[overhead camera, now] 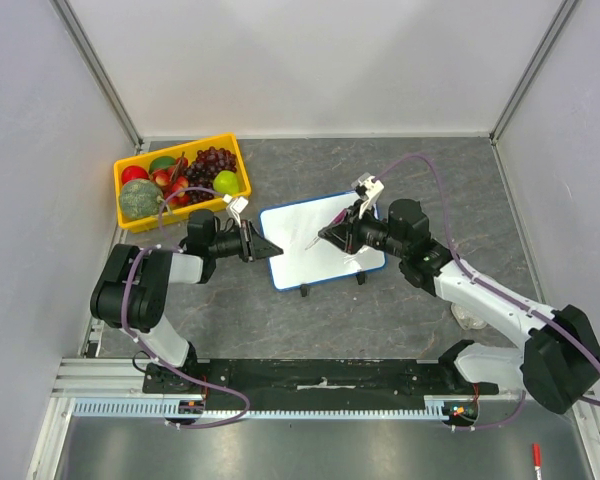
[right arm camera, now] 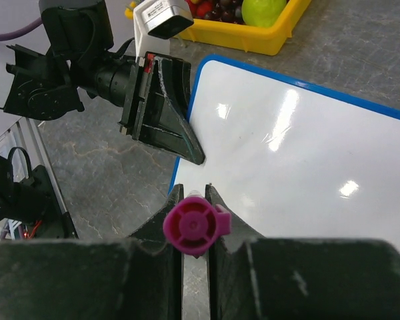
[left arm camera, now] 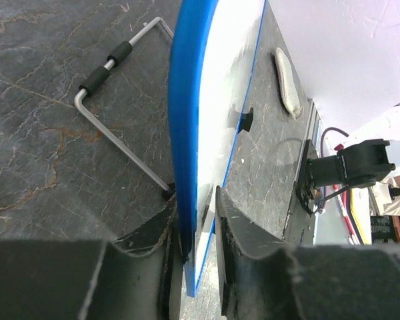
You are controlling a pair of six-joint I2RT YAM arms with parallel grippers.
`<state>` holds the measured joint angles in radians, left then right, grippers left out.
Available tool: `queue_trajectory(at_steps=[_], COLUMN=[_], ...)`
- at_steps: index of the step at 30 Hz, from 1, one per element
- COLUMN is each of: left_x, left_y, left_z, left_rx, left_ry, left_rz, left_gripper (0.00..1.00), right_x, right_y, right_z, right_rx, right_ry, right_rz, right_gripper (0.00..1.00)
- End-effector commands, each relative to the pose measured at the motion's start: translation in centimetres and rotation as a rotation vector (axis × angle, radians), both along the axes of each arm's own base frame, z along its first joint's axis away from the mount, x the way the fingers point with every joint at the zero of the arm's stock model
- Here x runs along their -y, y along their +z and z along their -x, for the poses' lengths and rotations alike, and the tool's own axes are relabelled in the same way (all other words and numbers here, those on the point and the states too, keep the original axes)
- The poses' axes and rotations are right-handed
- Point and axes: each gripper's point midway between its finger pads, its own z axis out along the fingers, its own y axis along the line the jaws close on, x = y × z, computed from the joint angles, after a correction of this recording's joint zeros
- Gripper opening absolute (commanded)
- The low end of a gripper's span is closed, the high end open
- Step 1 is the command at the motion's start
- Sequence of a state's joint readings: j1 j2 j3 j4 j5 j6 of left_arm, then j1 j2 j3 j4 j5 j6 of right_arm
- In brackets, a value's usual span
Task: Write a sentence on the whiteboard
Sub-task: Hold the whiteboard on the whiteboard stand.
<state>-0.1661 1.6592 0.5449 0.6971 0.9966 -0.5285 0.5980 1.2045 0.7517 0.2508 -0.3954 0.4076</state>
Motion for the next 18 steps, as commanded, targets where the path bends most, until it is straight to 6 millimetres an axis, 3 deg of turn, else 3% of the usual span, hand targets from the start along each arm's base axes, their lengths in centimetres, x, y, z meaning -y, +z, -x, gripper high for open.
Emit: queue_trajectory(at_steps=[1,6,14,18], left_x=[0.2,-0.1,-0.3,-0.4], left_y=[0.8,-0.4,-1.1,-1.2], left_z=[0.1,0.1,-0.1,-0.2], left_rx=[0.057,0.002,-0.021,-0.019], left_ry=[-0.018,-0.005,0.013,0.016], left_rz=[0.006,-0.036,-0.062,-0.068], left_gripper=[0.24,0.02,0.02,0.02], right_x=[-1.2,-1.4,-1.8,-2.6], right_y=[2.3,2.0,3.7,3.5], right_z=[-0.8,-2.0,-3.6,-4.5], right_rx=[0.073,0.104,0.137,0.125], right_ry=[0.005,-0.010,-0.059,-0.082], right_rz=[-0.049,-0.005,-0.037,-0.038], right_gripper=[0.00,0.00,0.00,0.00])
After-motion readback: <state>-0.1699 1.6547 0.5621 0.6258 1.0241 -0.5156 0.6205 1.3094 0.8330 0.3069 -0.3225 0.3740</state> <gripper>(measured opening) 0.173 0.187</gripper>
